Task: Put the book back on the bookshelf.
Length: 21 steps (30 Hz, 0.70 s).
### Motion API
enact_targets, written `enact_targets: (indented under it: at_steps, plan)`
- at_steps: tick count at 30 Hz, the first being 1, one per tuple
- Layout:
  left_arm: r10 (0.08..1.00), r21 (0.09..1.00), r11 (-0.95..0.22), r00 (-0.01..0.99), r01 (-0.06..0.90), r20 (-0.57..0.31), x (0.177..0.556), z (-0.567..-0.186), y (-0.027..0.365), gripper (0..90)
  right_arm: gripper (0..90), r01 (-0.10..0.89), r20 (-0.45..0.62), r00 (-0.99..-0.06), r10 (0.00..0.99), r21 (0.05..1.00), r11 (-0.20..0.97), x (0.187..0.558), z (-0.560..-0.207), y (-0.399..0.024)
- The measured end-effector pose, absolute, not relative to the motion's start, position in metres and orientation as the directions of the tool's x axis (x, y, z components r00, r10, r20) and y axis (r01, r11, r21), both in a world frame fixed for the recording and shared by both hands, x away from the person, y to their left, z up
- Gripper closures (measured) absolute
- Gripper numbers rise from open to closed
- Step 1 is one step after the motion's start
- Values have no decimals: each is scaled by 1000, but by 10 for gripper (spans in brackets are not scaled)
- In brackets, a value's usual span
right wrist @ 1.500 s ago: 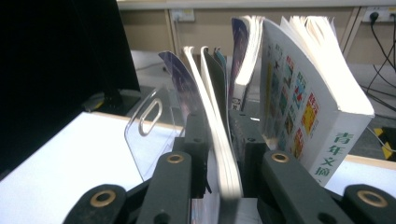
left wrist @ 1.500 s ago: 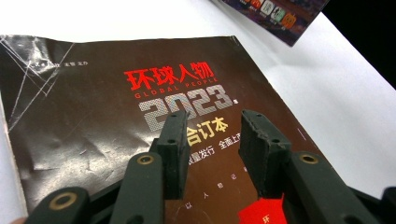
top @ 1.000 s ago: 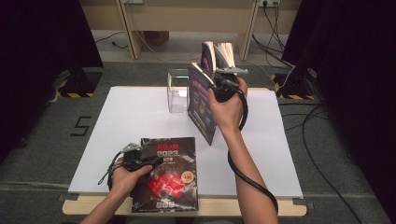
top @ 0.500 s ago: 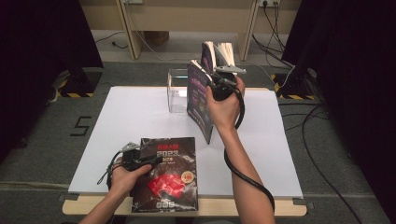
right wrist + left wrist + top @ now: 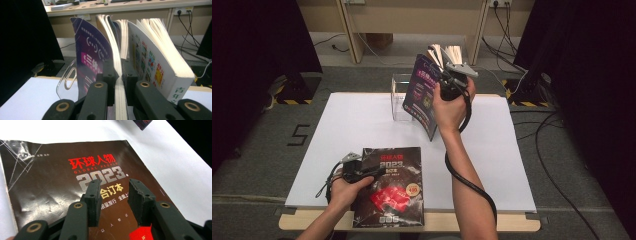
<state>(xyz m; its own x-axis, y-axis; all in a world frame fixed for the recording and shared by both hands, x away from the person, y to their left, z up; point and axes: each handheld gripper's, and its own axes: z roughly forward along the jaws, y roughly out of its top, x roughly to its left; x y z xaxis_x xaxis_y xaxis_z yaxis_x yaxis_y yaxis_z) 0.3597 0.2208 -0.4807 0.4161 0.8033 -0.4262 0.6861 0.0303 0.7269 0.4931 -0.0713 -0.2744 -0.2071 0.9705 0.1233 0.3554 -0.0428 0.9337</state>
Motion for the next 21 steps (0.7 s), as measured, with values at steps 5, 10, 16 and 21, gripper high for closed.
enact_targets:
  at_steps: [5, 10, 16, 21]
  plan:
    - [804, 728, 34, 414, 684, -427, 361, -481, 223, 616, 845, 331, 126, -192, 973, 942, -57, 474, -267, -74]
    - [803, 729, 25, 421, 684, -422, 359, -479, 220, 616, 845, 341, 134, -186, 973, 938, -64, 465, -267, -85]
    - [803, 726, 18, 422, 688, -420, 359, -481, 218, 617, 845, 327, 128, -187, 974, 943, -61, 458, -266, -91]
    - [803, 727, 21, 422, 686, -421, 359, -482, 219, 617, 845, 320, 121, -180, 976, 946, -59, 454, -265, -93]
